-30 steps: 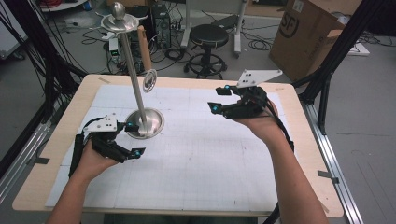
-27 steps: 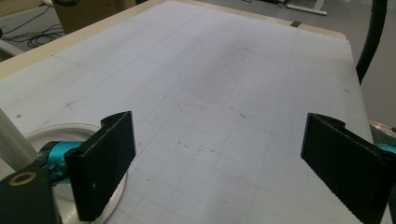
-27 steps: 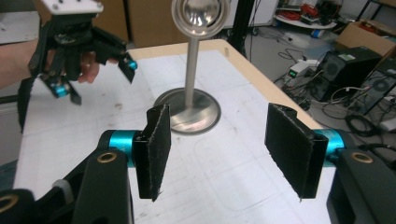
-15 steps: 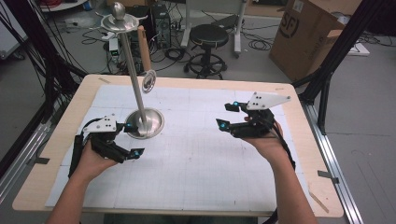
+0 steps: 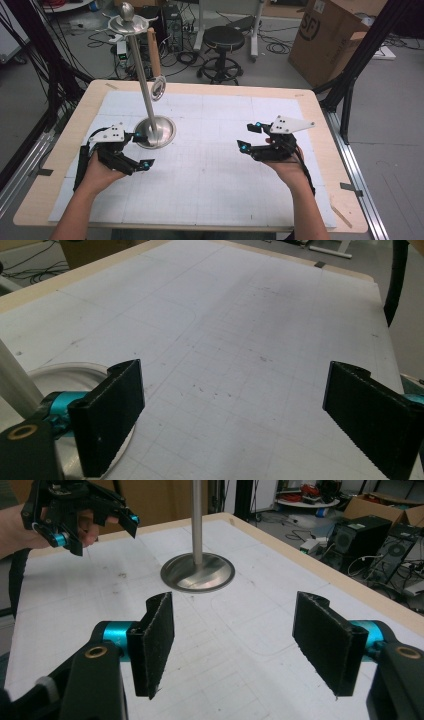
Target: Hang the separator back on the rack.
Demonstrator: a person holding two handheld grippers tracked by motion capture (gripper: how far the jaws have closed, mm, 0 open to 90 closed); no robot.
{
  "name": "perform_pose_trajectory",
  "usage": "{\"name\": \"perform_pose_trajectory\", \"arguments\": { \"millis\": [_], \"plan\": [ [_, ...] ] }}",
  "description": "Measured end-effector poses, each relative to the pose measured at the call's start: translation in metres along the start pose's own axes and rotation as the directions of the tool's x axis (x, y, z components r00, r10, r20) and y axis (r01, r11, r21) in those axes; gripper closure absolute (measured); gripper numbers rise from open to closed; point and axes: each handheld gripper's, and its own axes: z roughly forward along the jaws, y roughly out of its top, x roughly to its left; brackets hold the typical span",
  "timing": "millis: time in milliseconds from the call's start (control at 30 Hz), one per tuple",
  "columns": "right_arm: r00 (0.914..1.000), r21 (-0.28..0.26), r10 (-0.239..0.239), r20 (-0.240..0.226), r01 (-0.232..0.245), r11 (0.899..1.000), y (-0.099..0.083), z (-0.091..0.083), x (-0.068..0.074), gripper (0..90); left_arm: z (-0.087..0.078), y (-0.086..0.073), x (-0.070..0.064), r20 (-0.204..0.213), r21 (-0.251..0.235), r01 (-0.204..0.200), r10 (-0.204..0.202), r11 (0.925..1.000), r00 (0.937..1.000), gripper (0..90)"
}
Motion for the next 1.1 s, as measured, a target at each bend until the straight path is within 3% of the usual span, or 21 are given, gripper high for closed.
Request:
{"name": "perform_pose_trajectory", "arguments": {
  "millis": [367, 767, 1100],
  "plan": [
    [1.0, 0.028, -0.001, 0.008, 0.001, 1.0, -0.02, 0.003, 0.004, 27.8, 0.001, -0.001, 0.0, -0.004, -0.001, -0.002, 0.002, 1.0, 1.0, 10.3],
    [0.996, 0.011, 0.086, 0.025, -0.086, 0.996, -0.036, -0.001, 0.003, 19.0, -0.004, 0.0, 0.001, -0.013, -0.02, -0.001, 0.001, 0.9998, 0.9999, 10.2],
    [0.9911, 0.048, 0.131, 0.026, -0.132, 0.99, -0.05, 0.005, -0.006, 15.6, -0.002, 0.0, 0.002, -0.015, -0.018, -0.002, 0.002, 0.9998, 0.9999, 9.8]
  ]
}}
